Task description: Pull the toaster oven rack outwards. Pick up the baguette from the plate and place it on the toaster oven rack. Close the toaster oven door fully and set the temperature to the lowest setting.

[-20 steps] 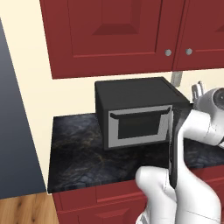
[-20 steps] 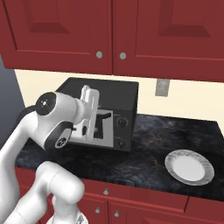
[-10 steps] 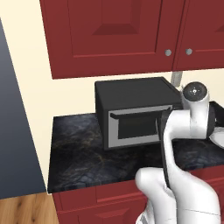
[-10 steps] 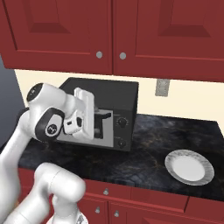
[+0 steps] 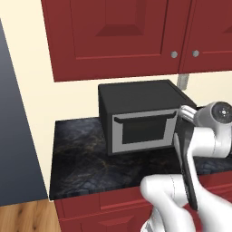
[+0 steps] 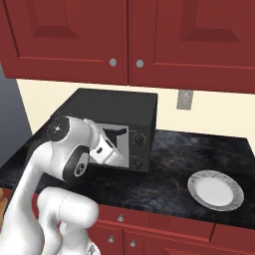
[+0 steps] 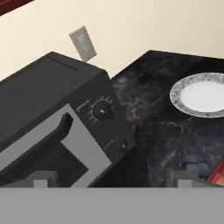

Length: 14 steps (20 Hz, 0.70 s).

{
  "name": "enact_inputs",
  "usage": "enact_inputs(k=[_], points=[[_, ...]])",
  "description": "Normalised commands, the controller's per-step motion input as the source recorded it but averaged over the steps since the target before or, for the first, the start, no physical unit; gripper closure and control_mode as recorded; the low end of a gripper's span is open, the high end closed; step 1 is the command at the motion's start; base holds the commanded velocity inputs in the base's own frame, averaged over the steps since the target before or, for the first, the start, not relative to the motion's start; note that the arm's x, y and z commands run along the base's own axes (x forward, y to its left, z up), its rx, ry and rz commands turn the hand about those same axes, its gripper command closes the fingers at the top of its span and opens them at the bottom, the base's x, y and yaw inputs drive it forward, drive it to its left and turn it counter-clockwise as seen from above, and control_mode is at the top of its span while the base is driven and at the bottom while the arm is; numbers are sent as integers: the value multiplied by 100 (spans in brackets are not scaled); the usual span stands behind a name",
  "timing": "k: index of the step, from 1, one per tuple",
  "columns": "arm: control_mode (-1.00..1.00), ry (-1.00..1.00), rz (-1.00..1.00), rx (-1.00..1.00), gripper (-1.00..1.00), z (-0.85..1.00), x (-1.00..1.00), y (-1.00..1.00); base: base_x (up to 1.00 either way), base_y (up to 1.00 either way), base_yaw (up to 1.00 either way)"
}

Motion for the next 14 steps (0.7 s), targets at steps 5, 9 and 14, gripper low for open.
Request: enact_inputs(k=[5,9,14], points=[[-100,1,62,-8,-100,0,0,-32,0,0,0],[-100,-3,40,0,-100,-9,12,-22,0,0,0],[-100,-9,8,1,-100,-21,25,-15,0,0,0]])
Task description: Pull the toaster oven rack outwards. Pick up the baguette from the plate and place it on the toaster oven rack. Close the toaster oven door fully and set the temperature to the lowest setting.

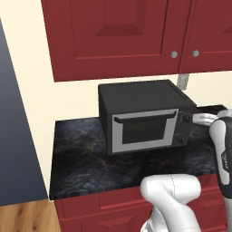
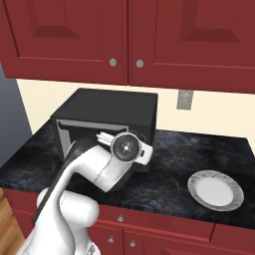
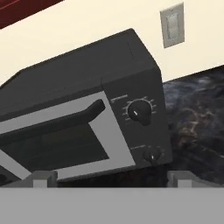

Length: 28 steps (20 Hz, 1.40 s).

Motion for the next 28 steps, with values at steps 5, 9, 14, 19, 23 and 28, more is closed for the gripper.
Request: enact_inputs(k=[5,9,14,19,23,28], points=[[-100,-16,0,0,-100,-20,14,0,0,0,0],[-100,-20,-1,0,-100,-12,12,0,0,0,0],[-100,-25,0,0,-100,-21,20,2,0,0,0],[-100,-7,0,-4,-100,-23,14,0,0,0,0],[-100,-5,0,-3,-100,-13,7,2,0,0,0],[-100,-4,0,-3,-100,-12,9,0,0,0,0]])
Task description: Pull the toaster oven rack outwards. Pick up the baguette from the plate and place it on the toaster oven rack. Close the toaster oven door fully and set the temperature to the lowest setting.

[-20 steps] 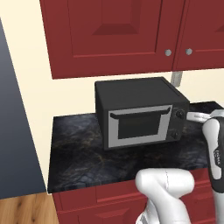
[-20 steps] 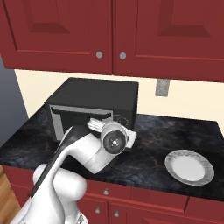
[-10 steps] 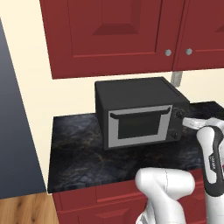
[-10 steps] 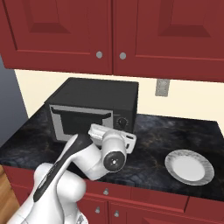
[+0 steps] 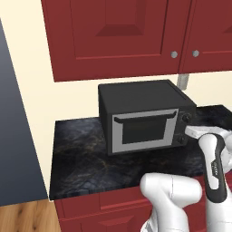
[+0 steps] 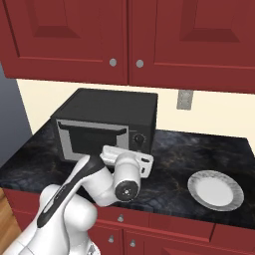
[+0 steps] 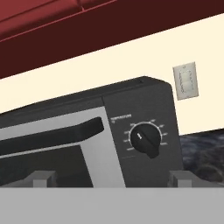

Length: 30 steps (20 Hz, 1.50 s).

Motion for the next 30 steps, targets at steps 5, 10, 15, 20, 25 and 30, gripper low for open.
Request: enact_inputs(k=[5,10,15,20,25,30], points=[[-100,0,0,0,-100,0,7,-1,0,0,0],[-100,0,0,0,-100,0,6,-11,0,0,0],[-100,0,0,0,-100,-4,9,-32,0,0,0],[-100,0,0,0,-100,-5,1,0,0,0,0],[-100,0,0,0,-100,-1,12,-7,0,0,0],[-100,0,0,0,-100,0,16,-6,0,0,0]])
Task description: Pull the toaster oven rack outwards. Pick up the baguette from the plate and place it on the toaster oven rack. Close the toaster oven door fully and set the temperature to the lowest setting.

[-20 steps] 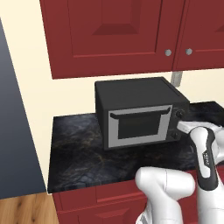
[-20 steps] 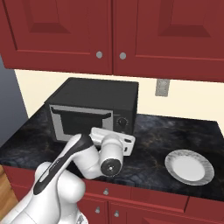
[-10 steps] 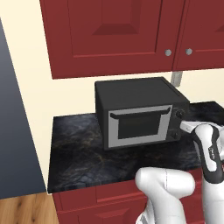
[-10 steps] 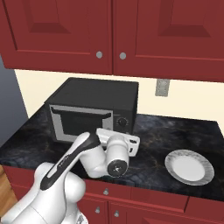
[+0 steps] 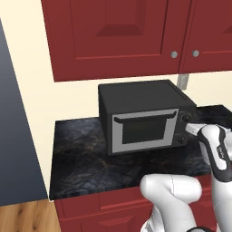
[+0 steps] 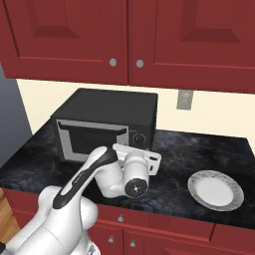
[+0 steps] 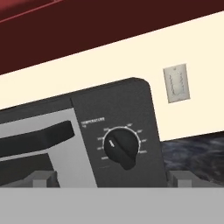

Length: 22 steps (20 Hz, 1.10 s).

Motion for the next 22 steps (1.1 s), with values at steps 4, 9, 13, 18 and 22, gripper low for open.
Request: enact_inputs(k=[4,9,13,18,22], points=[[-100,0,0,-2,-100,-3,16,0,0,0,0],[-100,0,0,-4,-100,-15,3,0,0,0,0],[-100,0,0,-4,-100,-4,0,0,0,0,0],[-100,0,0,-10,-100,16,0,0,0,0,0],[-100,0,-1,-10,-100,14,0,0,0,0,0]])
